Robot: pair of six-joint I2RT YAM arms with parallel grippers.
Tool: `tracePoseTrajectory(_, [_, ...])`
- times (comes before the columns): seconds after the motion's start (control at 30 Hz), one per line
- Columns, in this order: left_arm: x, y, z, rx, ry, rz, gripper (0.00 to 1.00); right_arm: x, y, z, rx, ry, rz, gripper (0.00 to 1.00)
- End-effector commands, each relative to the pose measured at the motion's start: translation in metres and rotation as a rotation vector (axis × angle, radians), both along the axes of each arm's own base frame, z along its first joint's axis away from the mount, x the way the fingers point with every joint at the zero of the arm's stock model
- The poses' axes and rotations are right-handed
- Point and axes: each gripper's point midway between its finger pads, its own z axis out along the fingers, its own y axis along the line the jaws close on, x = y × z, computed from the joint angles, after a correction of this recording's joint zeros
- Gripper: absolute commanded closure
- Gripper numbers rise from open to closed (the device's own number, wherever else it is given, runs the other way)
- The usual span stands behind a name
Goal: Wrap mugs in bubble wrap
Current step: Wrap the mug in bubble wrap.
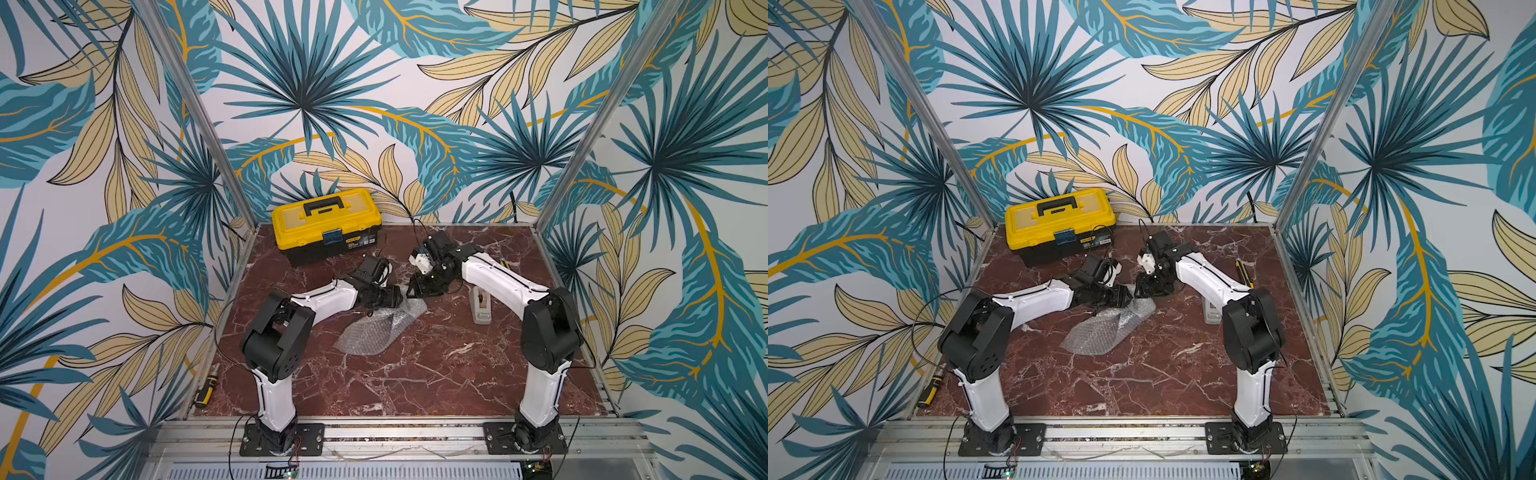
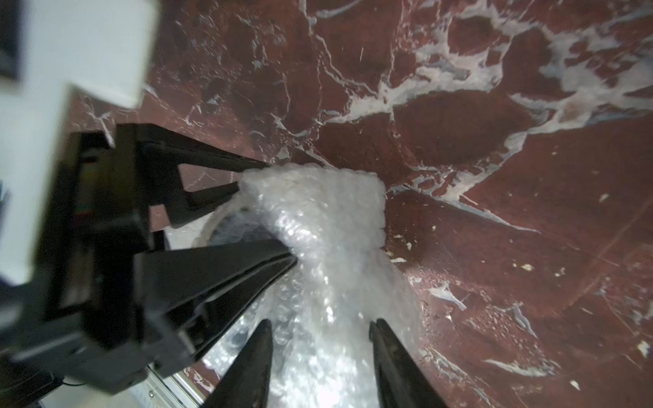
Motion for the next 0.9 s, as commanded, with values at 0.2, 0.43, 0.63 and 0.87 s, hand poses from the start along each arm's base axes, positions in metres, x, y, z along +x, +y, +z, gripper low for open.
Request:
tracePoseTrajectory(0.2, [-0.003, 0.006, 0.002, 0.027, -0.013, 0.010, 0.35, -0.006, 0.000, -0.037, -0.029, 0.052, 0.014, 0.67])
tracePoseTrajectory(0.43, [-0.002, 0.009, 0.020, 0.022, -0.044, 0.018, 0.33, -0.010, -0.001, -0.056, -0.092, 0.065, 0.004, 0.67])
tracePoseTrajectory(0.63, [-0.004, 0.014, 0.044, 0.014, -0.080, 0.035, 0.31, -0.014, -0.006, -0.074, -0.162, 0.080, -0.010, 0.68])
tracePoseTrajectory(0.87, [-0.019, 0.042, 0.071, 0.049, -0.104, 0.101, 0.27, -0.014, -0.009, -0.079, -0.198, 0.075, -0.027, 0.67])
